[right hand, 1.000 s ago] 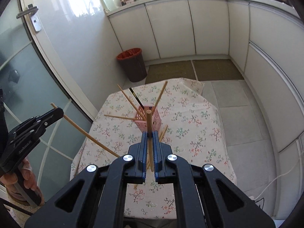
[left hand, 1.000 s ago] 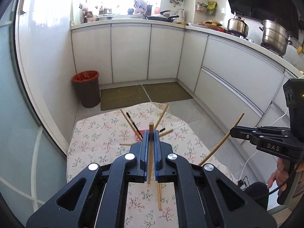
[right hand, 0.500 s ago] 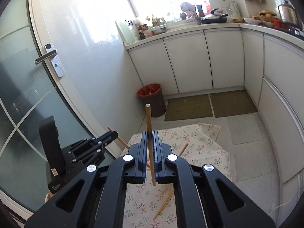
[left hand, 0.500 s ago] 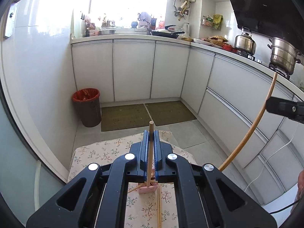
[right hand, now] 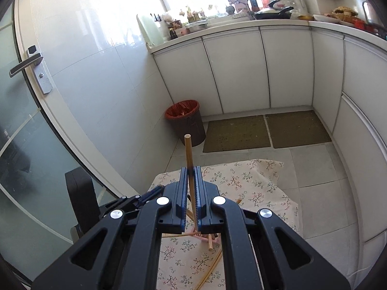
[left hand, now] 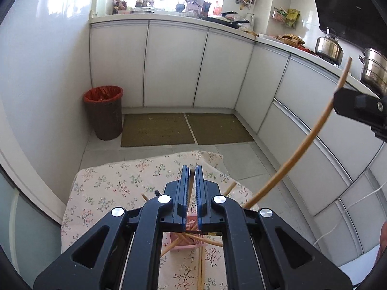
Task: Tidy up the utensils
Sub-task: 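Lift both chopsticks over the pink basket and lower them in, then open both tools to release the chopsticks and withdraw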
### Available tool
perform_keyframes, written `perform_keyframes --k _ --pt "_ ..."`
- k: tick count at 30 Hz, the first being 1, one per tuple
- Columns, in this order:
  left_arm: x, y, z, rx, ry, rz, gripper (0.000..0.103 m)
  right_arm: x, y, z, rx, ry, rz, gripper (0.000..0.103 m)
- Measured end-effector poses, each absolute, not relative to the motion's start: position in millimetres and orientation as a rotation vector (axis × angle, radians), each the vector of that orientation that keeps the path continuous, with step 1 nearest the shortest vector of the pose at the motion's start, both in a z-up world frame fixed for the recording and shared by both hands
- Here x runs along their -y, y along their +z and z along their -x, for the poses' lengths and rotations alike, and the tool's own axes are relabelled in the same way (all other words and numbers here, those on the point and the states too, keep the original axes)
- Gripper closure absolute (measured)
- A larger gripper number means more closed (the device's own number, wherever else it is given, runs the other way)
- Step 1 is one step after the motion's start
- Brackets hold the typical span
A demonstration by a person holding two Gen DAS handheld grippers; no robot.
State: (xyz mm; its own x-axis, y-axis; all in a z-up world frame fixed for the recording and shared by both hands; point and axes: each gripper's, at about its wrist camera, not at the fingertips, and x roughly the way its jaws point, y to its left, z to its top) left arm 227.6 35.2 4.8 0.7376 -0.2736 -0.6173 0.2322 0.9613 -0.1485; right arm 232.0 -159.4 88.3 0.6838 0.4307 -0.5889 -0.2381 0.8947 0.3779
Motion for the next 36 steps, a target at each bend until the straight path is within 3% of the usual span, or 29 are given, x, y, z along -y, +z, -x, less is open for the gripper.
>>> perform_keyframes --k 8,24,36 --pt "-58.1 34.5 -205.0 -0.555 -0.250 0.108 0.074 150.1 66.0 -243.5 -0.746 0.367 -0.267 0.097" --pt "-83.7 11.8 -202.9 -0.604 -0.185 0.161 0.072 110.1 9.0 -262.7 -0.836 0.405 -0.249 0.096" --pt "-72.9 31.8 -175.1 -0.581 -0.160 0.122 0.070 134.3 30.4 -209.1 -0.784 0.310 -0.152 0.096"
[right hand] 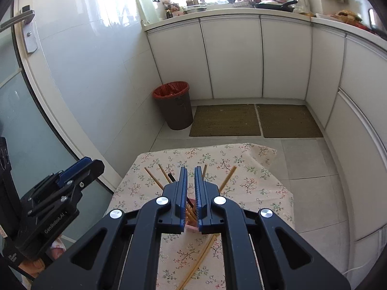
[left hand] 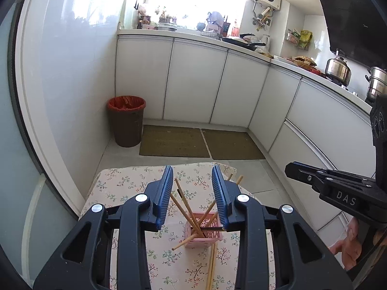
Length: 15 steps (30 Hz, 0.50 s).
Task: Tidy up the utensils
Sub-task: 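Open both tools to release the chopsticks and withdraw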
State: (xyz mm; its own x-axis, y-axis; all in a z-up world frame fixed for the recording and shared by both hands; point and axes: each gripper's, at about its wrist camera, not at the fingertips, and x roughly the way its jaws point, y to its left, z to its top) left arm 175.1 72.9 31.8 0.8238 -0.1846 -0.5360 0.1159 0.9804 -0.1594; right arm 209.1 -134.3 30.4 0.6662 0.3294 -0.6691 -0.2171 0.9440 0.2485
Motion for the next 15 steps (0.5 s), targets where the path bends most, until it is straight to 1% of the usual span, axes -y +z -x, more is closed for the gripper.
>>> perform_keyframes --k 3,5,7,9,10,11,13,14,15 --pt "-64.4 30.8 -164.8 -0.593 -0.157 0.097 0.069 139.2 27.6 -194.6 -0.797 0.301 -0.150 0.096" --pt "-59.2 30.2 -157.9 -0.598 -0.157 0.085 0.066 142.9 26.7 -186.1 -0.800 0.297 -0.157 0.089" --pt "-54.7 29.0 -149.5 -0.600 -0.153 0.073 0.061 148.0 26.9 -177.5 -0.791 0.290 -0.171 0.072" --pt "-50.5 27.1 -142.3 -0.603 -0.144 0.062 0.054 154.8 26.1 -167.9 -0.783 0.281 -0.188 0.061" --pt "-48.9 25.7 -138.7 -0.605 -0.141 0.057 0.052 156.0 25.4 -164.9 -0.782 0.276 -0.193 0.056" --pt "-47.7 24.2 -135.4 -0.608 -0.137 0.056 0.049 158.7 23.4 -159.6 -0.784 0.273 -0.198 0.055" --pt "-45.3 22.1 -129.1 -0.615 -0.136 0.054 0.048 162.3 19.3 -151.6 -0.792 0.266 -0.205 0.046" --pt "-43.8 21.4 -126.0 -0.616 -0.135 0.050 0.044 164.1 17.3 -147.7 -0.794 0.261 -0.209 0.044" --pt "-42.4 20.7 -122.3 -0.614 -0.130 0.046 0.037 166.4 15.0 -143.3 -0.794 0.253 -0.212 0.040"
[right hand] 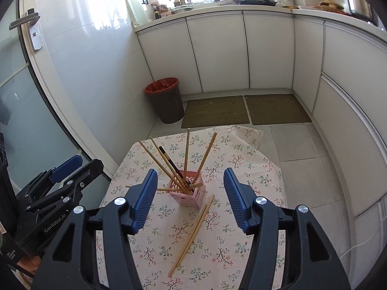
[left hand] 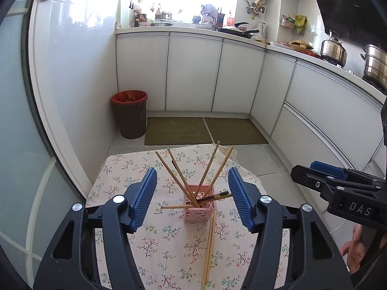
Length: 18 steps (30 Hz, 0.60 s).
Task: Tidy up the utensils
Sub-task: 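Open both tools to release the chopsticks and withdraw, then grasp a wooden chopstick with the left tool while the right tool grasps the last one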
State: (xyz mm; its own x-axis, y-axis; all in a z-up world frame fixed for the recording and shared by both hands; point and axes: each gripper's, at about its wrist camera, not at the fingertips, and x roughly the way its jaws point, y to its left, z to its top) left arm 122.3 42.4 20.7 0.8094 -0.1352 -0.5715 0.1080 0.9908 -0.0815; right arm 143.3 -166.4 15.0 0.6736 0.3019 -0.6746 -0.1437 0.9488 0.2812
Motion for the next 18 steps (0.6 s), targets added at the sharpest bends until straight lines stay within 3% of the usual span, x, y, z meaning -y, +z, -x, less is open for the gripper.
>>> perform_keyframes --k 2,8,12,18 --pt "-40.1 20.8 -114.7 -0.602 -0.121 0.040 0.029 171.2 11.1 -134.6 -0.791 0.230 -0.214 0.035" --pt "-35.2 18.2 -99.0 -0.602 -0.109 0.018 0.018 190.9 3.2 -115.8 -0.776 0.162 -0.241 0.024" --pt "-29.5 13.0 -93.0 -0.617 -0.112 -0.004 0.009 201.2 -6.3 -103.5 -0.776 0.134 -0.255 0.010" --pt "-24.2 -2.3 -86.9 -0.658 -0.106 -0.030 0.007 220.7 -37.2 -90.5 -0.834 0.099 -0.317 0.007"
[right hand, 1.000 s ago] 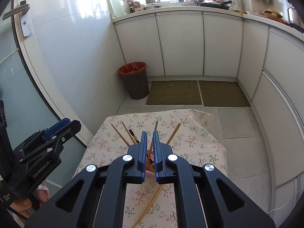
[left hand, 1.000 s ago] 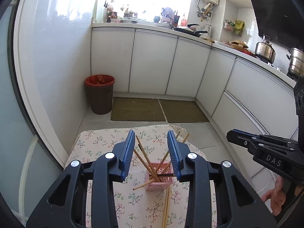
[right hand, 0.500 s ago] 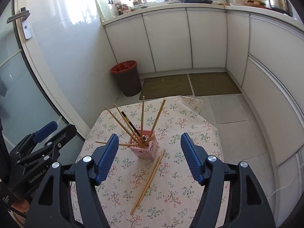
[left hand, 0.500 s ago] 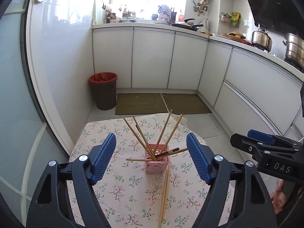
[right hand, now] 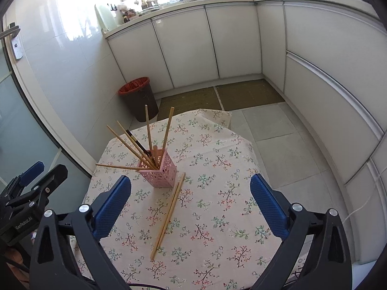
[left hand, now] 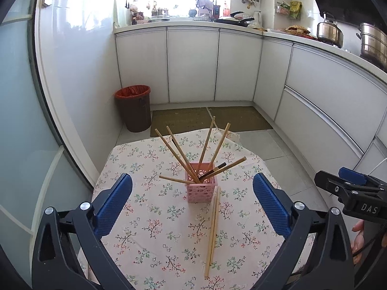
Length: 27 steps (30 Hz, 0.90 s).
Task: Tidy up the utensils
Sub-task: 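Grasp a wooden chopstick with the left tool while the right tool grasps the last one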
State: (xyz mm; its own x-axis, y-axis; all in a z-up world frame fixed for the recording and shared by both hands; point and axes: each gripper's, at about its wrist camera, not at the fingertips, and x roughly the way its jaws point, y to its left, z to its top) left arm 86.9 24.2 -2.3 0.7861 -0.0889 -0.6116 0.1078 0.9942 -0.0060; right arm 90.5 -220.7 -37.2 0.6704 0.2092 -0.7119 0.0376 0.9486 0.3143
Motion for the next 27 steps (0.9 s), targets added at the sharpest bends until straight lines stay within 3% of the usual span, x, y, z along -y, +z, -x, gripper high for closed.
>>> perform_keyframes --k 6,13,18,27 --pt "-19.4 -54.0 -90.2 -0.817 -0.127 -0.053 0.007 240.6 -102.5 -69.7 -0.944 0.047 -0.428 0.007" --pt "-23.9 -186.8 -89.0 -1.187 -0.139 -0.067 0.008 244.4 -204.6 -39.6 -1.202 0.045 -0.493 0.007" --pt "-32.4 -240.4 -87.7 -1.325 -0.152 -0.033 0.041 240.4 -234.1 -31.7 -1.279 0.050 -0.484 0.007" --pt "-31.2 -248.4 -89.1 -1.324 -0.191 -0.035 0.043 237.2 -240.9 -36.1 -1.309 0.063 -0.474 0.007"
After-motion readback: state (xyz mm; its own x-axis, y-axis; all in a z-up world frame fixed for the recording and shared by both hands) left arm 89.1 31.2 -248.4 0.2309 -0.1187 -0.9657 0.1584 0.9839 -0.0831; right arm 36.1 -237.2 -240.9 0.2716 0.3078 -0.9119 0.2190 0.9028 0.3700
